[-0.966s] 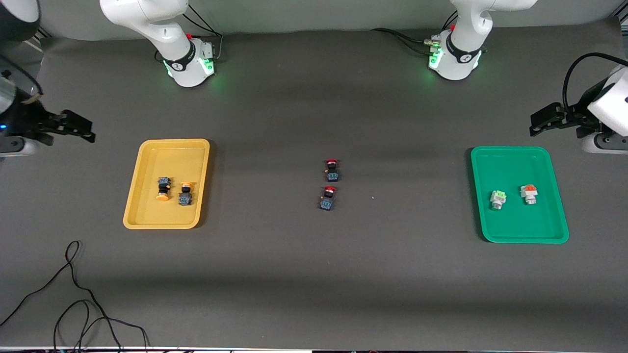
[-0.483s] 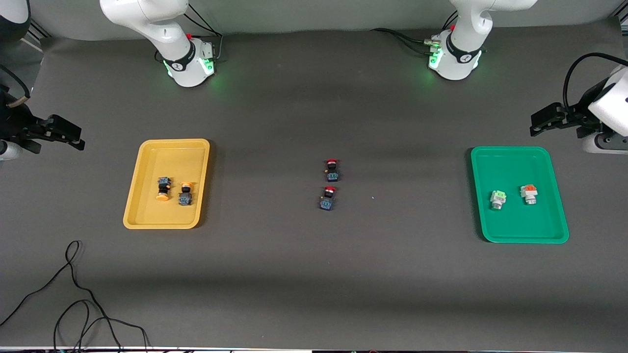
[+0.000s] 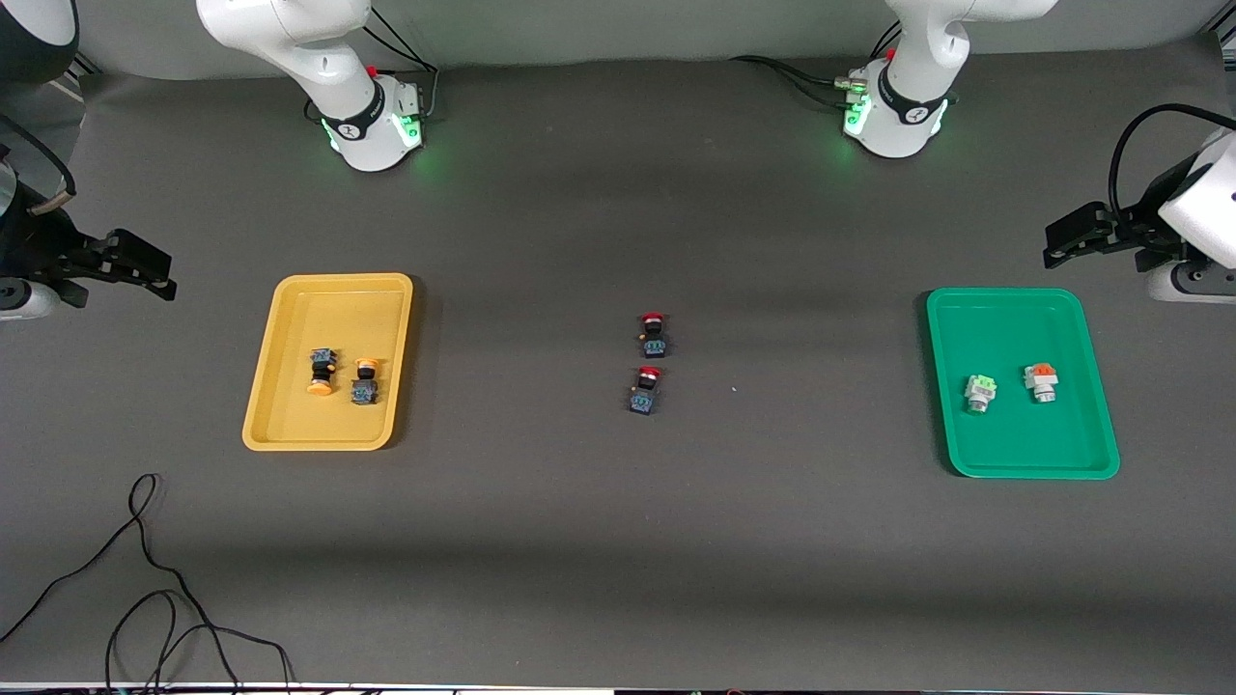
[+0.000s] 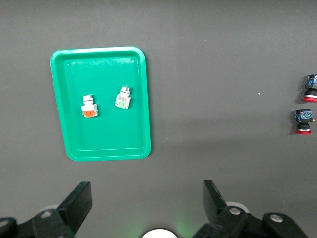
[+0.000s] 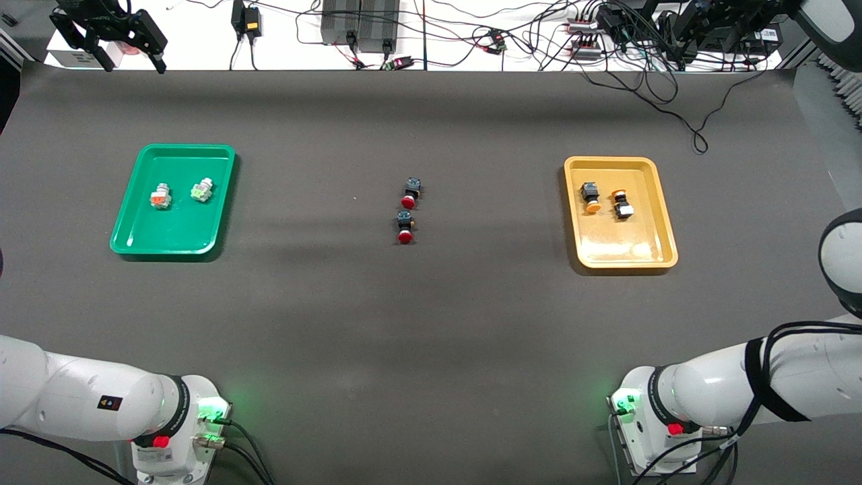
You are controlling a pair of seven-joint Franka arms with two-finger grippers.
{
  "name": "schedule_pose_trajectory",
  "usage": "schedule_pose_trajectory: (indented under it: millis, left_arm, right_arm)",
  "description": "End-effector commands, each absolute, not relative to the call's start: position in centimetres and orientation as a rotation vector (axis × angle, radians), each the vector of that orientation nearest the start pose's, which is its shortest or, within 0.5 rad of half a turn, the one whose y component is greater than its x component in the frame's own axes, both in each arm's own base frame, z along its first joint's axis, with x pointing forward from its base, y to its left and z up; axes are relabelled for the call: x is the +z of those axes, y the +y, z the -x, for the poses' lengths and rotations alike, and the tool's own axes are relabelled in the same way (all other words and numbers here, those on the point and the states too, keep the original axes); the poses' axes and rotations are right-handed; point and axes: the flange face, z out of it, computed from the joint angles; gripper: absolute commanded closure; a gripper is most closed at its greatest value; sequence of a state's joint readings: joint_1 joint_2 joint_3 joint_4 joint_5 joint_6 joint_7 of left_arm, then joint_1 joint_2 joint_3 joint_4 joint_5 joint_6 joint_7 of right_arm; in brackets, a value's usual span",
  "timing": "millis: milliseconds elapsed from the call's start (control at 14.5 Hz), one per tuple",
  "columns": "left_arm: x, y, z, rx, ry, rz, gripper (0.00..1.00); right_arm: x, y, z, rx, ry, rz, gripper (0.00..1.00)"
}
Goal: Place green and yellow buttons in trays
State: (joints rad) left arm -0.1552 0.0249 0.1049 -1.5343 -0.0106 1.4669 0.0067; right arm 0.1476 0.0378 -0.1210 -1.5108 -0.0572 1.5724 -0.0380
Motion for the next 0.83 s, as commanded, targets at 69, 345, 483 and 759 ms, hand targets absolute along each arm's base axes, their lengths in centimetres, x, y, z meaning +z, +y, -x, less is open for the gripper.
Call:
schedule_pose_trajectory:
  millis: [69,345,483,759]
  left_arm:
    - [62.4,-3.0,-54.7,0.144,0.075,3.134,0.00]
    - [62.4,-3.0,-54.7,0.144,0.075,3.136,0.00]
    - [62.4,-3.0,-54.7,0.144,0.080,3.136,0.00]
    - [62.4,-3.0,-54.7,0.144,0.082,3.136,0.00]
  right_arm:
    - [63.5,1.3,-58.3,-0.034,-0.086,3.226,0.00]
    - [62.8,1.8,-58.7,-0.015,-0.082,3.226,0.00]
    - [62.7,1.9,-58.7,-0.013,-0.084,3.224,0.00]
    - [62.7,1.8,-58.6,-0.013,-0.082,3.224,0.00]
